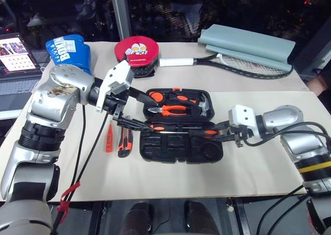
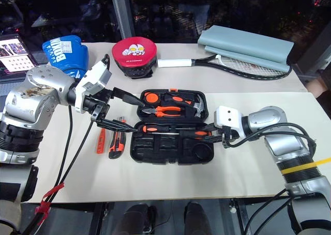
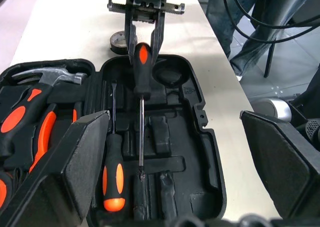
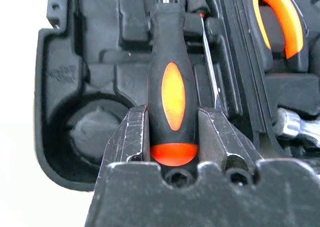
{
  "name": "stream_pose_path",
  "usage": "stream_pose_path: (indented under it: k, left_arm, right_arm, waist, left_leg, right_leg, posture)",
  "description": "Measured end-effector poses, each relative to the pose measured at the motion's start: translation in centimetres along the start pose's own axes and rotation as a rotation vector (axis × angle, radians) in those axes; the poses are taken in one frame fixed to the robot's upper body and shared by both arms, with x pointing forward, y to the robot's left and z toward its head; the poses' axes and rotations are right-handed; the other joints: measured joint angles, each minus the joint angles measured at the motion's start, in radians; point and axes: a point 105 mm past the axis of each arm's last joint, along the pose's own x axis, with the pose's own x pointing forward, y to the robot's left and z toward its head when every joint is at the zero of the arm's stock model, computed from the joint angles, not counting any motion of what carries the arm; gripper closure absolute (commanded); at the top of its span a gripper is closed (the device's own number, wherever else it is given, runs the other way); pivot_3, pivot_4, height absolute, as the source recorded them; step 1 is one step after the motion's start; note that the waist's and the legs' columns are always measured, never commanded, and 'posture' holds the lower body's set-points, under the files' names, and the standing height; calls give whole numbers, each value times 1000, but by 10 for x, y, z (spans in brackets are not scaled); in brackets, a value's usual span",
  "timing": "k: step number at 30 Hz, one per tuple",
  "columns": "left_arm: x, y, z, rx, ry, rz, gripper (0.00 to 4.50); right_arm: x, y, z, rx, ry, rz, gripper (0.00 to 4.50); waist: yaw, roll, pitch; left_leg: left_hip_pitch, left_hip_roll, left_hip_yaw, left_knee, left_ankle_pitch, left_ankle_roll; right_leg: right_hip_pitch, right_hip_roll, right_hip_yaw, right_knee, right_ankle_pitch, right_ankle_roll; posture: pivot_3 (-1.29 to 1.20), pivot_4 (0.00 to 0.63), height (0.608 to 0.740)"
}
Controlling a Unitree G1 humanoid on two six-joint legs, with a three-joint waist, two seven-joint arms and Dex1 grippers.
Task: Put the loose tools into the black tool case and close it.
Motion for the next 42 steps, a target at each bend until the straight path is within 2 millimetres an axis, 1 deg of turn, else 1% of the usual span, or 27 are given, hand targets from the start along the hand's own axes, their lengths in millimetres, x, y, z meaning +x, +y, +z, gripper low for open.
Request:
stream_pose_path:
  k: [5,9,11,12,15,16,18,19,22,24,27,29,33,34,38,42]
  left_arm:
    - [0,3,3,7,-7,5,0]
    - [0,4,5,15,-12,4,0]
    - [0,5,6,17,-13,6,0]
    - [0,5,6,17,-15,7,0]
    - [0,5,6,19,-18,5,0]
    - [1,6,6,20,-19,4,0]
    - [1,6,7,23,-21,3,0]
    - [2,6,7,24,-22,2,0]
    - [2,6,6,24,-26,2,0]
    - [2,7,6,23,-29,3,0]
    - [3,8,6,32,-31,5,0]
    - [3,8,6,36,-31,3,0]
    - [4,8,6,38,-27,-1,0]
    - [4,8,6,38,-26,-1,0]
    - [4,8,5,38,-21,0,0]
    - [3,7,5,40,-10,-3,0]
  right_arm:
    - [10,-6,-1,-3,6,1,3500]
    - [11,-11,-3,7,19,-12,3500]
    - [11,-11,-4,8,22,-11,2495]
    - [11,-11,-4,8,22,-8,2375]
    - [11,-9,-2,8,22,1,1257]
    - [11,-9,-2,5,22,4,1013]
    - [10,-7,0,2,24,9,232]
    - [8,-7,0,2,27,9,39]
    - [2,-10,4,12,19,-14,39]
    - [-2,-14,13,33,-15,-36,39]
    - [-5,-21,31,67,-83,-72,799]
    - [0,-22,38,101,-129,-75,1496]
    - [18,-19,41,139,-155,-59,2818]
    - [20,-18,41,141,-154,-55,3232]
    - [28,-13,37,148,-136,-22,4484]
    - [33,-12,33,159,-124,-10,4484]
  waist:
    - [-4,0,0]
    - [-2,0,0]
    - [1,0,0]
    - [1,0,0]
    - [0,0,0]
    - [0,0,0]
    - [0,0,0]
    - [0,0,0]
    - [0,0,0]
    - [0,0,0]
    - [-3,0,0]
    - [-3,0,0]
    - [-1,0,0]
    - [0,0,0]
    - [2,0,0]
    - [0,1,0]
  left_leg:
    - [0,0,0,0,0,0]
    - [0,0,0,0,0,0]
    - [0,0,0,0,0,0]
    - [0,0,0,0,0,0]
    - [0,0,0,0,0,0]
    - [0,0,0,0,0,0]
    - [0,0,0,0,0,0]
    - [0,0,0,0,0,0]
    - [0,0,0,0,0,0]
    - [0,0,0,0,0,0]
    - [0,0,0,0,0,0]
    - [1,0,0,0,0,0]
    - [0,0,0,0,0,0]
    - [0,0,0,0,0,0]
    - [0,0,0,0,0,0]
    - [0,0,0,0,0,0]
  right_leg:
    - [0,0,0,1,0,0]
    - [0,0,0,1,0,0]
    - [0,0,0,1,0,0]
    - [0,0,0,1,0,0]
    - [0,0,0,1,0,0]
    - [0,0,0,1,0,0]
    - [0,0,0,1,0,0]
    - [0,0,0,1,0,0]
    - [0,0,0,1,0,0]
    - [0,0,0,1,0,0]
    - [0,0,0,1,0,-1]
    - [0,0,0,1,0,-1]
    - [0,0,0,1,0,-1]
    - [0,0,0,1,0,-1]
    - [0,0,0,1,0,0]
    - [0,0,0,1,0,-1]
  posture:
    - [0,150,736]
    - [0,150,736]
    - [0,150,736]
    - [0,150,736]
    - [0,150,736]
    - [0,150,736]
    - [0,150,736]
    - [0,150,736]
    - [0,150,736]
    - [0,150,736]
    - [0,150,736]
    - [0,150,736]
    - [0,150,736]
    - [0,150,736]
    - [0,150,736]
    - [0,150,736]
